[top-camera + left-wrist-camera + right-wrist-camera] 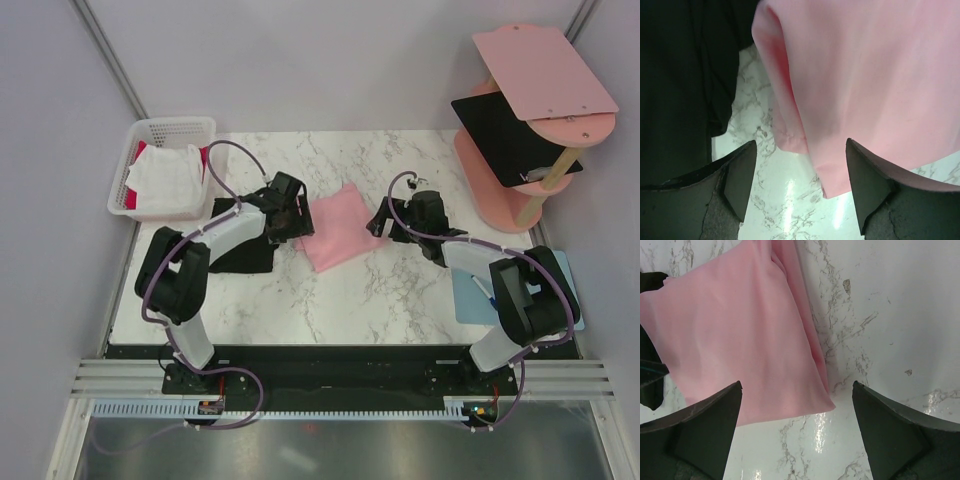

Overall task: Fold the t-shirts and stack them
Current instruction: Put the neatly folded tshirt into the corner of the board with the left arm

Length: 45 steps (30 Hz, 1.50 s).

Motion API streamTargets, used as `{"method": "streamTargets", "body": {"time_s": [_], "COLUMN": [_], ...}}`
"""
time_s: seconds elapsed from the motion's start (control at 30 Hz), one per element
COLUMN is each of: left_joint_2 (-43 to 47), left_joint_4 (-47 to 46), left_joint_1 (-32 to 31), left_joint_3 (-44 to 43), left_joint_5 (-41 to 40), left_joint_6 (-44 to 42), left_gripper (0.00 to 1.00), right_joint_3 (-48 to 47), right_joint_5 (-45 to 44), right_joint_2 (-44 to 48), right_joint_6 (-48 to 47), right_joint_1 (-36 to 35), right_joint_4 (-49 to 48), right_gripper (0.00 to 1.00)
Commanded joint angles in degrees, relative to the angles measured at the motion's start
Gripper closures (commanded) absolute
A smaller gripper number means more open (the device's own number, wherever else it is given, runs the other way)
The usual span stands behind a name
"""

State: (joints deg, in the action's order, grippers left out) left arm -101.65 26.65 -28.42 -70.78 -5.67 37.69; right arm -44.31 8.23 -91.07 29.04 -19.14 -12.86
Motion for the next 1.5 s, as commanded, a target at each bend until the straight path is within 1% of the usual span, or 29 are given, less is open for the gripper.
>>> {"method": "streamTargets", "body": {"time_s": [0.0, 0.13, 0.37, 0.47, 0.53, 0.57, 0.6, 0.63, 0.67, 0.77, 0.9, 1.0, 1.07, 1.23, 1.37, 1.47], "left_joint_2": [-1.45, -4.34, -11.64, -14.19, -15.95, -16.39, -17.09, -17.27, -17.27, -15.87, -12.88, -10.51, -9.11, -6.81, -4.01, -1.54], "left_joint_4": [-3.8, -6.43, -6.79, -7.49, -7.76, -8.45, -8.46, -8.55, -8.46, -8.37, -4.52, 0.14, 4.18, 10.95, 15.52, 18.51], "left_joint_1": [-1.98, -4.09, -7.26, -8.49, -9.01, -9.1, -9.1, -9.1, -9.1, -9.02, -8.67, -7.96, -6.82, -2.43, 1.08, 3.98], "left_joint_3": [2.23, 2.49, -1.28, -2.6, -3.22, -3.66, -3.92, -4.18, -4.62, -5.59, -9.19, -12.7, -15.42, -18.68, -18.08, -17.37], "left_joint_5": [0.57, 1.98, 1.98, 1.63, 2.16, 2.5, 2.77, 2.68, 2.34, 1.54, 0.75, 0.57, 1.36, 7.41, 8.13, 10.58], "left_joint_6": [2.03, 2.56, 4.23, 4.93, 5.11, 5.2, 5.29, 5.2, 5.11, 2.92, -2.0, -5.25, -6.75, -10.53, -13.16, -15.1], "left_gripper": [0.22, 0.22, 0.22, 0.26, 0.35, 0.42, 0.76, 0.96, 0.98, 0.98, 0.98, 0.98, 0.98, 0.98, 0.98, 0.98], "right_joint_3": [1.07, 1.25, 1.51, 1.86, 2.13, 2.21, 2.3, 2.48, 2.48, 2.92, 3.53, 4.15, 4.41, 5.02, 5.64, 6.17], "right_joint_5": [-0.32, -0.23, -0.23, -0.14, -0.32, -0.41, -0.41, -0.32, -0.32, -0.32, -0.41, -0.49, -0.49, -0.06, 0.91, 1.26], "right_joint_2": [1.59, 1.77, 2.82, 3.35, 3.7, 3.79, 4.05, 4.32, 4.49, 5.37, 6.95, 8.01, 8.36, 7.75, 6.35, 5.38], "right_joint_6": [-0.12, 0.05, -0.3, -0.21, -0.3, -0.21, -0.21, -0.12, -0.21, -0.12, -0.03, 0.32, 0.32, 1.37, 2.34, 2.78], "right_joint_1": [0.33, 0.59, 1.29, 1.64, 1.91, 2.0, 2.08, 2.17, 2.61, 2.87, 3.31, 3.58, 3.67, 3.67, 3.67, 3.75], "right_joint_4": [-2.16, -2.25, -1.73, -1.73, -1.81, -1.73, -1.73, -1.73, -1.64, -1.55, -1.64, -1.9, -1.82, -2.08, -3.31, -4.19], "right_gripper": [0.02, 0.02, 0.02, 0.02, 0.02, 0.02, 0.02, 0.02, 0.02, 0.02, 0.02, 0.02, 0.02, 0.02, 0.02, 0.02]}}
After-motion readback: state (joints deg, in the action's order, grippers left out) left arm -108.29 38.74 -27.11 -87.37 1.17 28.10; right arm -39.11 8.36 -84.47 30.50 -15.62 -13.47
